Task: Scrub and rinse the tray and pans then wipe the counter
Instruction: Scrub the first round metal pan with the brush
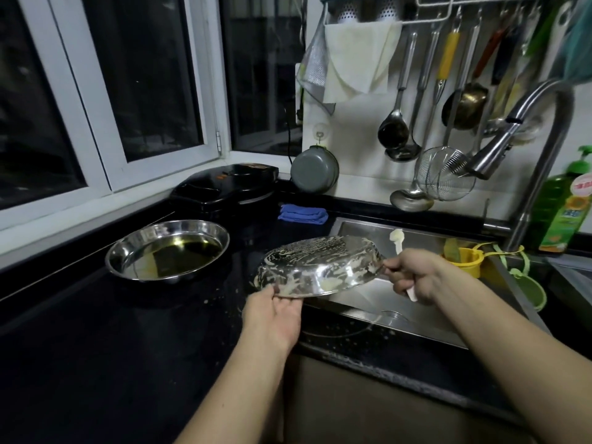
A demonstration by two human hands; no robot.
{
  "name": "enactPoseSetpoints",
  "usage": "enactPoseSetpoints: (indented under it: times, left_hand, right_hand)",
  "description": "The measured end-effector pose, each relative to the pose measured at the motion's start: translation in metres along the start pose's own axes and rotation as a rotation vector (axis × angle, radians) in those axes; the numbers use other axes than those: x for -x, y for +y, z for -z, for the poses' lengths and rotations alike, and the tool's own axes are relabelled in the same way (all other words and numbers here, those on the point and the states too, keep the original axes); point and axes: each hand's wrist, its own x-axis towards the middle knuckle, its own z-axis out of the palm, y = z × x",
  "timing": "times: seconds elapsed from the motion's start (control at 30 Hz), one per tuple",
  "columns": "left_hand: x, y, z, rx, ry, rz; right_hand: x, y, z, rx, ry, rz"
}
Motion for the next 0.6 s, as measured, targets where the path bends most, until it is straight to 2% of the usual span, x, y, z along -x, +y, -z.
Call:
enactPoseSetpoints:
  times: [0.13, 0.27, 0.43, 0.6]
  left_hand:
    - [-0.004, 0.025, -0.027, 0.001, 0.013, -0.137]
    - [0.012, 0.089, -0.033, -0.017, -0.049, -0.357]
    - [0.029, 0.193, -0.002, 0.019, -0.033, -0.624]
    - [0.048, 0.26, 0.033, 0.071, 0.029, -0.782]
  right_hand:
    - [0.005, 0.0, -0.008, -0.036, -0.154, 0.071]
    - [-0.002, -0.002, -0.04, 0.136, -0.145, 0.139]
    - [-0.038, 0.021, -0.151, 0.303, -0.193, 0.095]
    - [-0.067, 0.038, -0.273, 0.604, -0.071, 0.134]
